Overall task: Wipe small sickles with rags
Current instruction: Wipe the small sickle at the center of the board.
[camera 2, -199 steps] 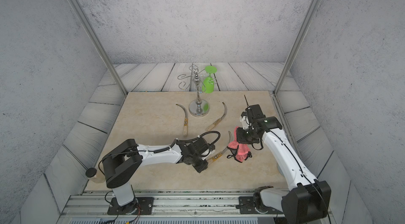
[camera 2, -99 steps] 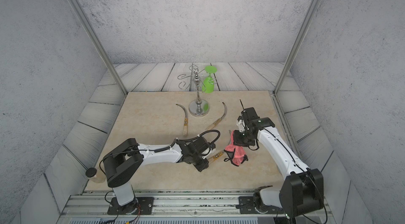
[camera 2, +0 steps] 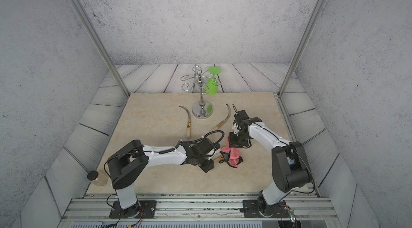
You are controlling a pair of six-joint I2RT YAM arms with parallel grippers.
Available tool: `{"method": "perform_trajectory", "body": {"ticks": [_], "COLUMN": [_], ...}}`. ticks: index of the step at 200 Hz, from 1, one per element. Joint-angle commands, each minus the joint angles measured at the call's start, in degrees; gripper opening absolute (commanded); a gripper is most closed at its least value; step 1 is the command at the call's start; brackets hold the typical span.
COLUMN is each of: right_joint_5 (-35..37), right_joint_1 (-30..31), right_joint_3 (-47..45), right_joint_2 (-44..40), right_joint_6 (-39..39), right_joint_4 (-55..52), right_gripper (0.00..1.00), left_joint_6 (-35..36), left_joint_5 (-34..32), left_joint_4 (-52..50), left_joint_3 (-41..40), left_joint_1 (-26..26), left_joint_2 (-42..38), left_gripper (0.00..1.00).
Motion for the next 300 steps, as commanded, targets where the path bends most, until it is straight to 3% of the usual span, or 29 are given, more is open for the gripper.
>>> {"method": "perform_trajectory", "body": {"ticks": [1,59,177,237,300], "right_joint_5": [-0.9,-1.7,-5.0,0.1,6.0], "right_joint_1": [1.9,6.6,14.5,13.4,6.9], "right_joint_3": [-0.6,-3.7,-15.5,-14.7,-4.4], "right_joint_2": [3.2,6.1,-3.5,-3.1,5.1], "right_joint_6": [1.3,4.4,16.7,15.8,7.6], "right_joint_4": [2.1,6.3,15.8,13.5,7.6], "right_gripper": [0.16,0.16,0.15,0.15,0.15], "left_joint_6": [-1.8,-4.7,-7.2,-7.6,-8.8], "left_joint_5": [-1.0,-2.8,-4.0,-3.7,-3.8], "left_joint_4": [0.7,3.2,7.0,7.6,8.1], "left_joint_3": [0.3,0.9,1.0,-1.0,-5.7], "left_joint_1": [0.4,1.5,4.2,4.3,4.2], "left_joint_2": [2.6,4.0,5.6,3.7,-0.4], "left_gripper": [0.0,0.0,0.0,0.0,0.0]}}
